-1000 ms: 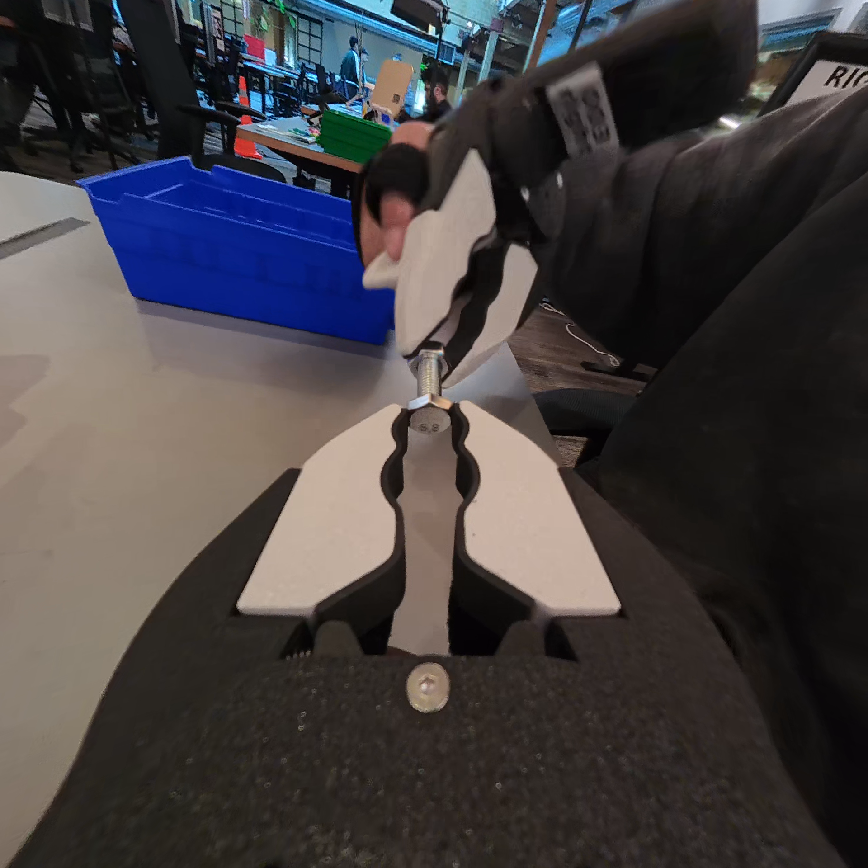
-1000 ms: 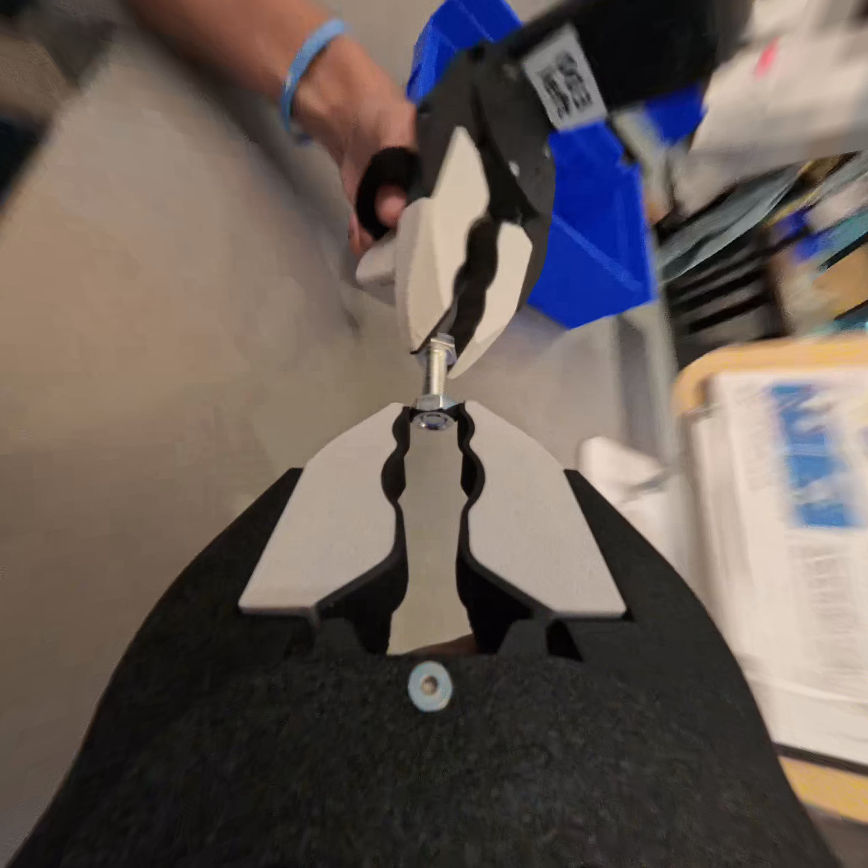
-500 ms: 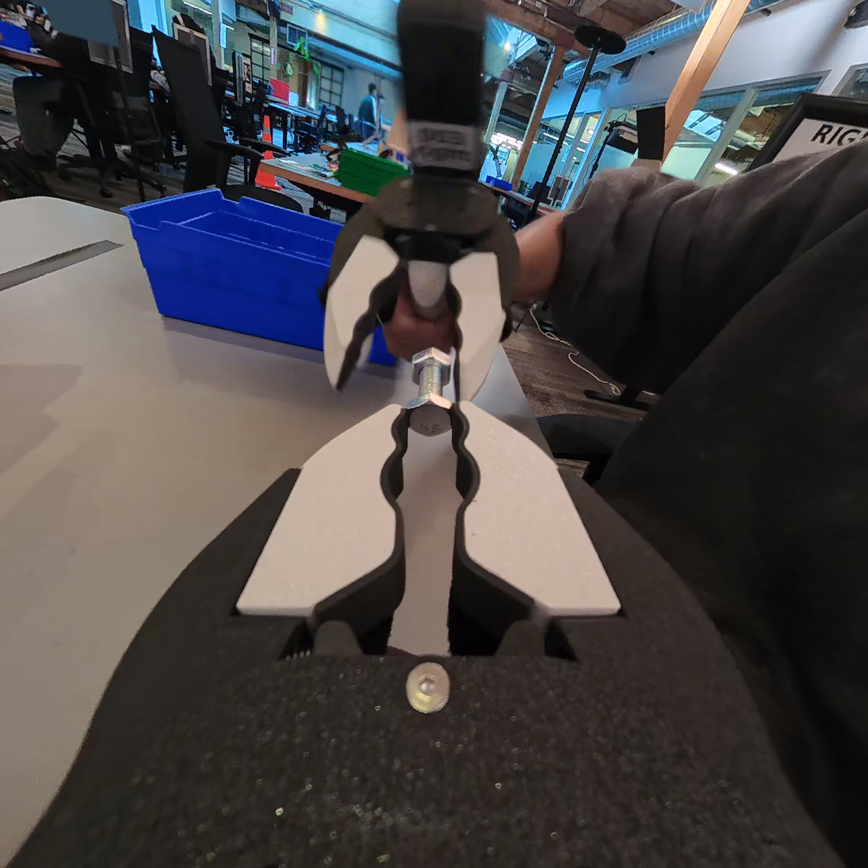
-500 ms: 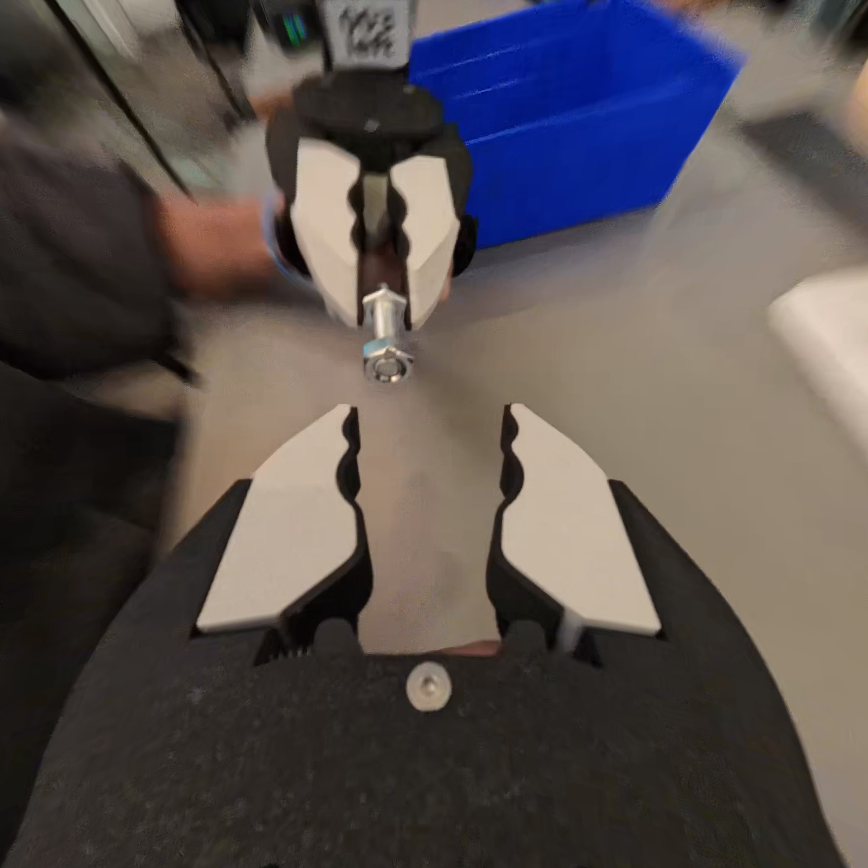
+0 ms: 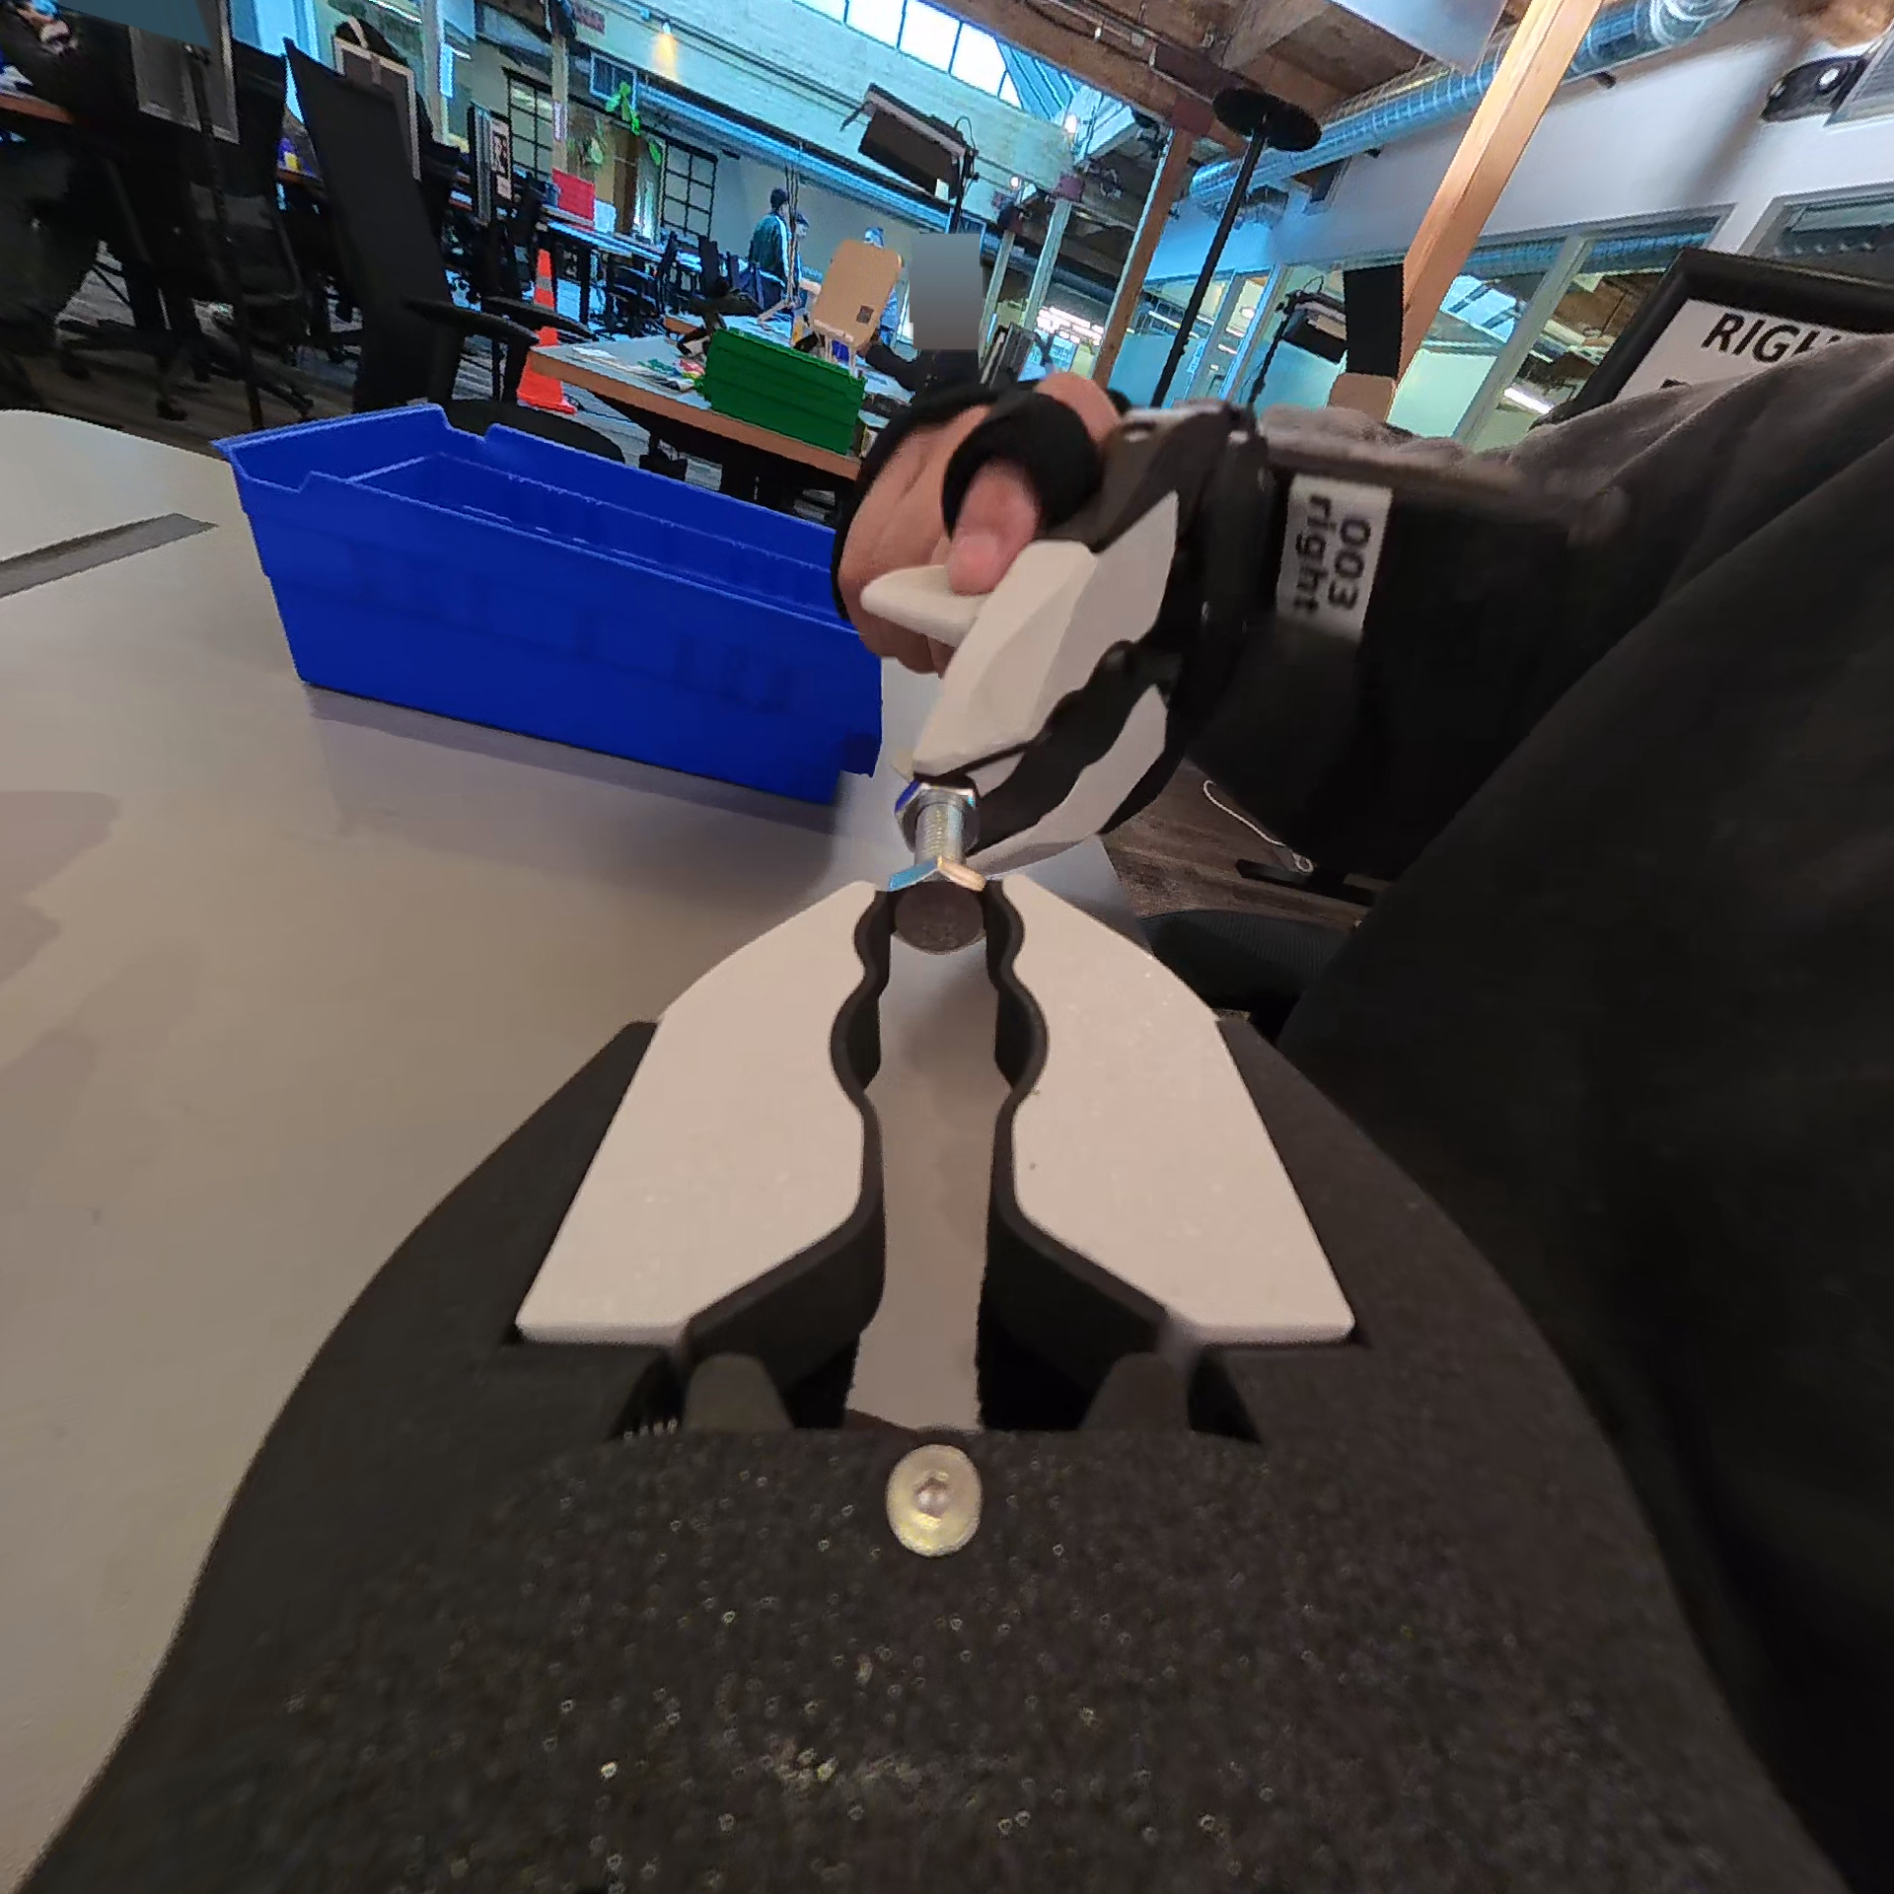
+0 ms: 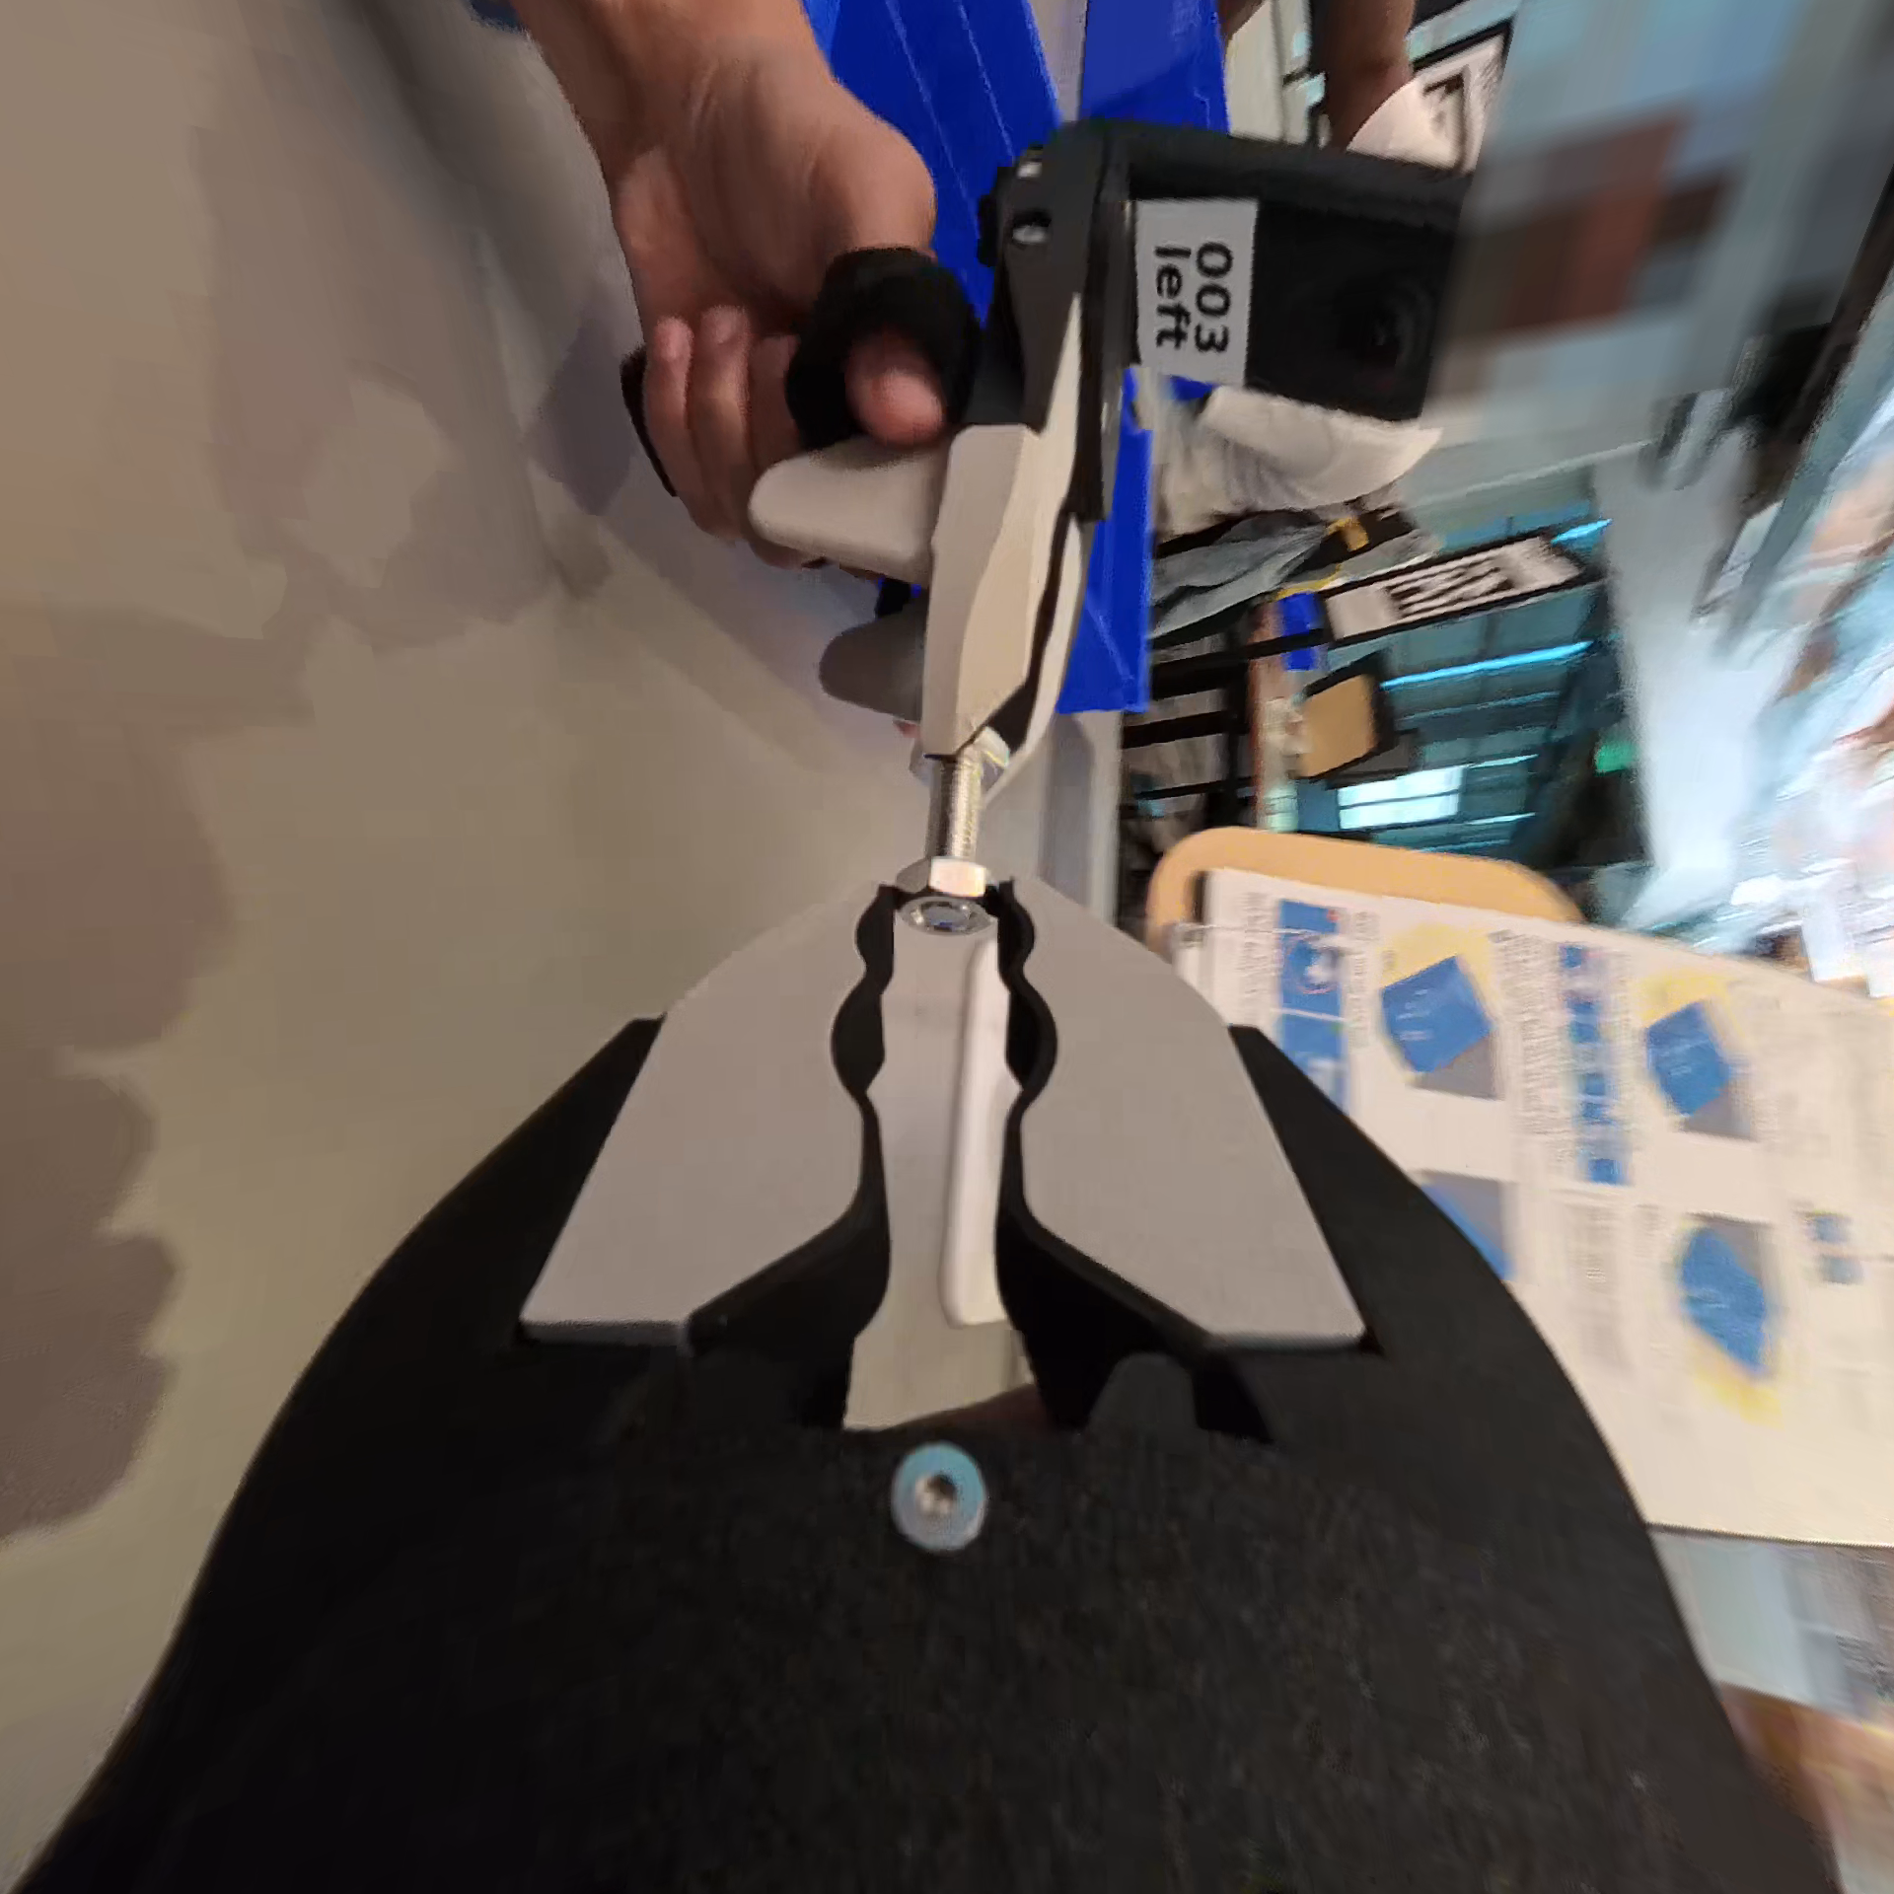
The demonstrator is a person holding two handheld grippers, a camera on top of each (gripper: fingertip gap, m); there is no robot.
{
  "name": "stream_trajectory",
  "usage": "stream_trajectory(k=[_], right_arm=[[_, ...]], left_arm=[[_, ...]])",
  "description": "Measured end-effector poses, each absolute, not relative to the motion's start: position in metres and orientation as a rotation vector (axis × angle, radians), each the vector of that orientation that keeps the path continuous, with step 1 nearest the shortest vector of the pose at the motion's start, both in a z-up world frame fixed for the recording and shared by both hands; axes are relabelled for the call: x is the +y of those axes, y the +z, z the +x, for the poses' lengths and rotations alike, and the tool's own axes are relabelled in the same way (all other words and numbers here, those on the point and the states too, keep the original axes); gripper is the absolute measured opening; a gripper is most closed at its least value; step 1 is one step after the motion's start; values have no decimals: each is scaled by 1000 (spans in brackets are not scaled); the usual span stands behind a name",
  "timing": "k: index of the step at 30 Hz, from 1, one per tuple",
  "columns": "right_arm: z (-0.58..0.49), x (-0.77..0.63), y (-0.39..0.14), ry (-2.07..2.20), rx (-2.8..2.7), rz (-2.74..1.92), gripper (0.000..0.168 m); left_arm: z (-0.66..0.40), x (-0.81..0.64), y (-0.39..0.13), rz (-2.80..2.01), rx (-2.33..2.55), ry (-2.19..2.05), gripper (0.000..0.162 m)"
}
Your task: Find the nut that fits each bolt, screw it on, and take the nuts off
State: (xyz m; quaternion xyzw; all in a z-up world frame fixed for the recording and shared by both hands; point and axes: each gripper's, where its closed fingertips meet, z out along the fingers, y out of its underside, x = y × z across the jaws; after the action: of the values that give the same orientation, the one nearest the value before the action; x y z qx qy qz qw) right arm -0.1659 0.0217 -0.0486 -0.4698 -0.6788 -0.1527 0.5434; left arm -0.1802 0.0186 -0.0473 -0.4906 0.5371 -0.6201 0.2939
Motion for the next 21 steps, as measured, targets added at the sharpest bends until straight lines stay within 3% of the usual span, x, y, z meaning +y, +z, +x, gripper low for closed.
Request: stream_trajectory(k=[3, 9, 13, 15, 18, 21], right_arm=[[-166, 19, -55, 80, -1498, -1475, 19], [-169, 15, -43, 1460, -717, -2039, 18], [-172, 11, -40, 1796, -524, -1973, 24], [-175, 7, -44, 1644, -683, -1949, 54], [-163, 20, -63, 783, -1144, -1814, 61], [-155, 30, -49, -28, -1439, -1393, 54]], left_arm=[[-180, 18, -50, -1302, 1451, -1598, 17], [-179, 17, -46, -1284, 1436, -1593, 17], [-181, 19, -44, -1285, 1426, -1607, 17], [-181, 21, -44, -1292, 1417, -1605, 17], [-181, 20, -45, -1297, 1421, -1630, 17], [-180, 19, -47, -1305, 1434, -1629, 17]])
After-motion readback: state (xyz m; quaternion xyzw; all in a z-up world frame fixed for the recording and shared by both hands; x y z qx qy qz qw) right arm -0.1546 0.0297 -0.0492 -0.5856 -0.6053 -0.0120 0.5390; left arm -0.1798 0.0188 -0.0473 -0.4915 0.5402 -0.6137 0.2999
